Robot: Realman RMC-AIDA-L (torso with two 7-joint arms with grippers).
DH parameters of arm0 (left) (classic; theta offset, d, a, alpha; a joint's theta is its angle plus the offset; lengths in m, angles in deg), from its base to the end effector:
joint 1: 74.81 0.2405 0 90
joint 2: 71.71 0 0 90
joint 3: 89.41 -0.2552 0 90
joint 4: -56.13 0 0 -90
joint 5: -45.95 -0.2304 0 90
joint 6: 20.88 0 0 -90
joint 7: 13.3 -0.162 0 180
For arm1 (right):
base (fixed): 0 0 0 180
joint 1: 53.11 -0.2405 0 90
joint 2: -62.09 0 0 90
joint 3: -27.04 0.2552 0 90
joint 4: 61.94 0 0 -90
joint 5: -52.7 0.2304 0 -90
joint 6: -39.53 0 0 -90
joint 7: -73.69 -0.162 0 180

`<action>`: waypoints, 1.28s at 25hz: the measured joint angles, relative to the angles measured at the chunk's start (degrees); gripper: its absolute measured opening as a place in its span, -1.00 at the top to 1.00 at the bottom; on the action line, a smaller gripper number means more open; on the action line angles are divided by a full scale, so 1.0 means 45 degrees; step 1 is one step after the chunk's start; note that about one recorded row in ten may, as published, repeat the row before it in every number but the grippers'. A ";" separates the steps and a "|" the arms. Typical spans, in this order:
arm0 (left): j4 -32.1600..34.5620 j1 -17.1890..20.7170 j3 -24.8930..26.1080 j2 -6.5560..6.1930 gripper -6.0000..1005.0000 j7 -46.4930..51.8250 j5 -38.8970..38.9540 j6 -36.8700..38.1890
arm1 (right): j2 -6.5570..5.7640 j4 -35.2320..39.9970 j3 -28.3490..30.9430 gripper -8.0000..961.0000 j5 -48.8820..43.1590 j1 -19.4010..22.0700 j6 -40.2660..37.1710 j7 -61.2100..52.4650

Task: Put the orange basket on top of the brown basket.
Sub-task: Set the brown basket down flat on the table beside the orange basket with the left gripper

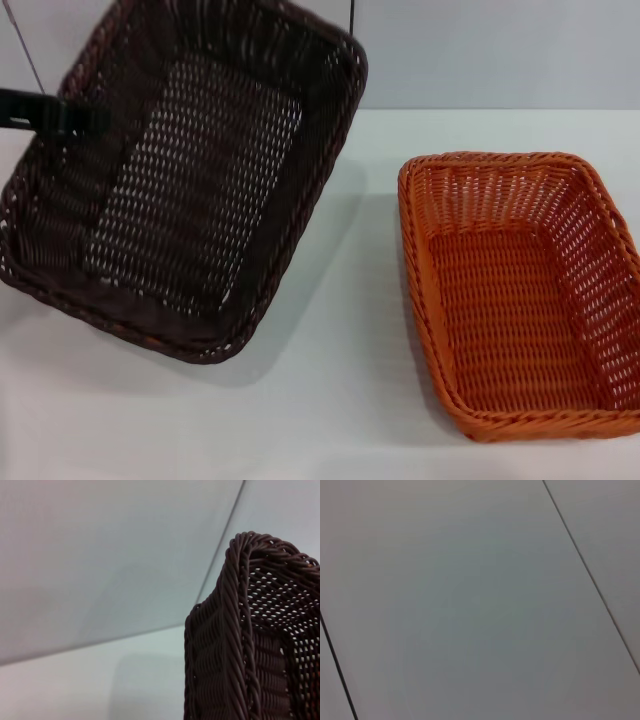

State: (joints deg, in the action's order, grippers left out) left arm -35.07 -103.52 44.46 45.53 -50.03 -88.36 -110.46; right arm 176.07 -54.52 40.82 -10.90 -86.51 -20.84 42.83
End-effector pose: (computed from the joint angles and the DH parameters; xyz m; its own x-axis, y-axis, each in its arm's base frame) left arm -0.1954 0.3909 0.1440 0.6612 0.6158 0.4285 0.7438 -0.4638 -0.4813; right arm 0.4132 0.3900 0.1331 0.4456 0.2728 -0.8527 -0.8752 0.3333 -0.3507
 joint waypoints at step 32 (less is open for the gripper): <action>0.7898 -0.2875 -0.0446 -0.1360 0.67 -0.5571 0.0304 -0.0692 | 0.0007 0.0422 -0.0036 -0.31 -0.0085 0.0166 0.0468 0.0000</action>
State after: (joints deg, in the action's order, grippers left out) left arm 0.47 -116.46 42.45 39.41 -75.10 -86.99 -113.58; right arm 176.10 -52.63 40.66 -11.29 -85.76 -18.73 42.84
